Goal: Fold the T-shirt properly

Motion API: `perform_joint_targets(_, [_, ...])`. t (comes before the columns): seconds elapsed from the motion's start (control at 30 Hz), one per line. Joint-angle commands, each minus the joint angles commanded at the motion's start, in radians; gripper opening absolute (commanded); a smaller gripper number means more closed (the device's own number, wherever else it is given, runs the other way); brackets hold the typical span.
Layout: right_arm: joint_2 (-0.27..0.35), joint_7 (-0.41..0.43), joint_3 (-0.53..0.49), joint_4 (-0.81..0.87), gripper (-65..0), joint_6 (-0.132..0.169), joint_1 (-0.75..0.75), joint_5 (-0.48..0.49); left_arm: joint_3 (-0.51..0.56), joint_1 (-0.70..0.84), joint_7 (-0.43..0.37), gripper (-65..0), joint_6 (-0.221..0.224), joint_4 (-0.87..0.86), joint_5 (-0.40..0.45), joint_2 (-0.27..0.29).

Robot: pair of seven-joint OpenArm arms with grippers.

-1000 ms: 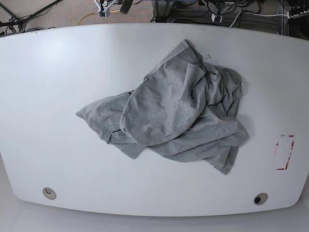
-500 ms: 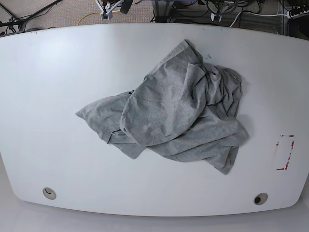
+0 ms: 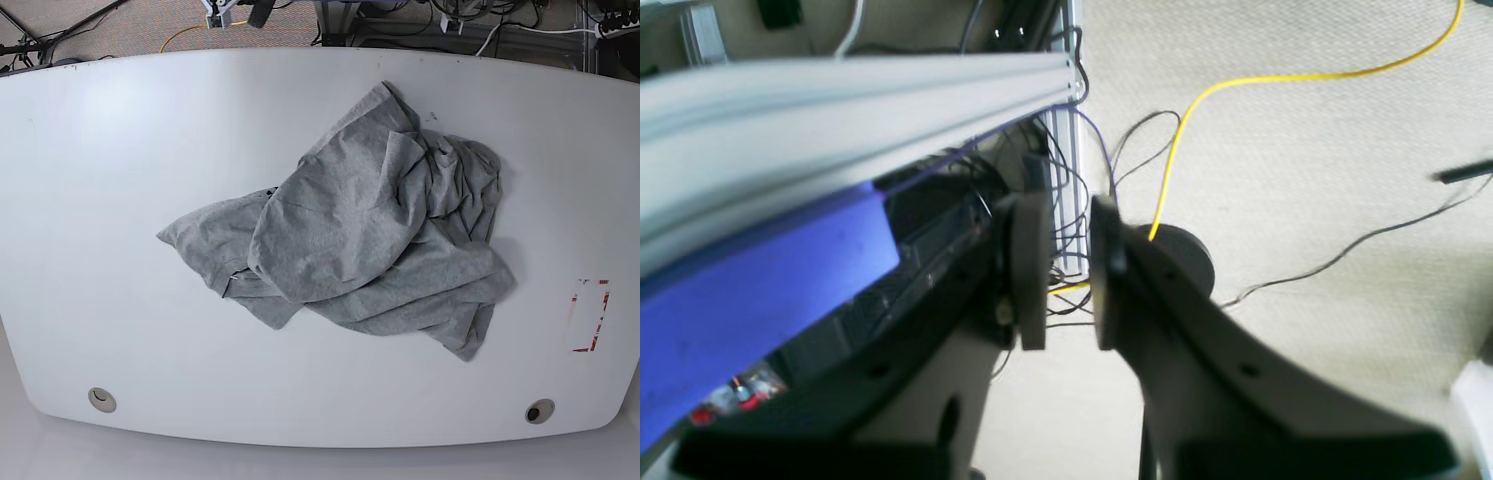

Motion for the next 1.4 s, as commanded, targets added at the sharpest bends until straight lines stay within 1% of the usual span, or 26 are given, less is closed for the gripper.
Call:
perform_joint_targets(0.17, [-0.002,0.000,0.000,0.155,-55.0,0.000,-0.110,0.000,0.000,0.138,0.002,-28.2,0.000,0.232,0.000,-0.002])
perform_joint_targets(0.23, [-0.015,0.000,0.002,0.210,-55.0,0.000,-0.147,0.000,0.000,0.189,0.002,-28.2,0.000,0.308,0.000,-0.002])
perform_joint_targets(0.33, [-0.025,0.000,0.002,0.327,-55.0,0.000,-0.230,0.000,-0.002,0.276,0.002,-28.2,0.002,0.450,0.000,-0.029])
perform_joint_targets(0.43, [-0.029,-0.003,0.002,0.436,-55.0,0.000,-0.305,0.000,-0.005,0.350,0.002,-28.2,0.003,0.559,0.000,-0.032])
perform_joint_targets(0.47, [-0.037,-0.011,0.000,0.470,-55.0,0.000,-0.327,0.000,-0.012,0.376,0.002,-28.2,0.003,0.592,0.000,-0.032])
perform_joint_targets(0.6, [-0.052,-0.055,0.000,0.632,-55.0,0.002,-0.423,0.002,-0.098,0.485,0.002,-28.2,0.000,0.749,0.000,-0.029])
perform_joint_targets(0.77, [-0.055,-0.104,0.000,0.801,-55.0,0.005,-0.516,0.002,-0.140,0.589,0.002,-28.2,-0.002,0.911,0.000,-0.031])
perform_joint_targets(0.87, [-0.055,-0.107,0.002,0.890,-55.0,0.005,-0.569,0.015,-0.160,0.652,0.002,-28.2,-0.002,1.014,0.000,-0.029])
perform_joint_targets(1.07, [-0.049,-0.172,0.008,1.076,-55.0,0.006,-0.666,0.089,-0.201,0.741,0.002,-28.2,-0.002,1.185,0.000,-0.025])
perform_joint_targets(1.23, [-0.051,-0.172,0.008,1.191,-55.0,0.003,-0.727,0.104,-0.261,0.772,0.002,-28.2,-0.002,1.306,0.000,0.008])
perform_joint_targets(1.4, [-0.055,-0.172,0.003,1.247,-55.0,0.002,-0.753,0.104,-0.282,0.767,0.002,-28.2,-0.002,1.370,0.000,0.002])
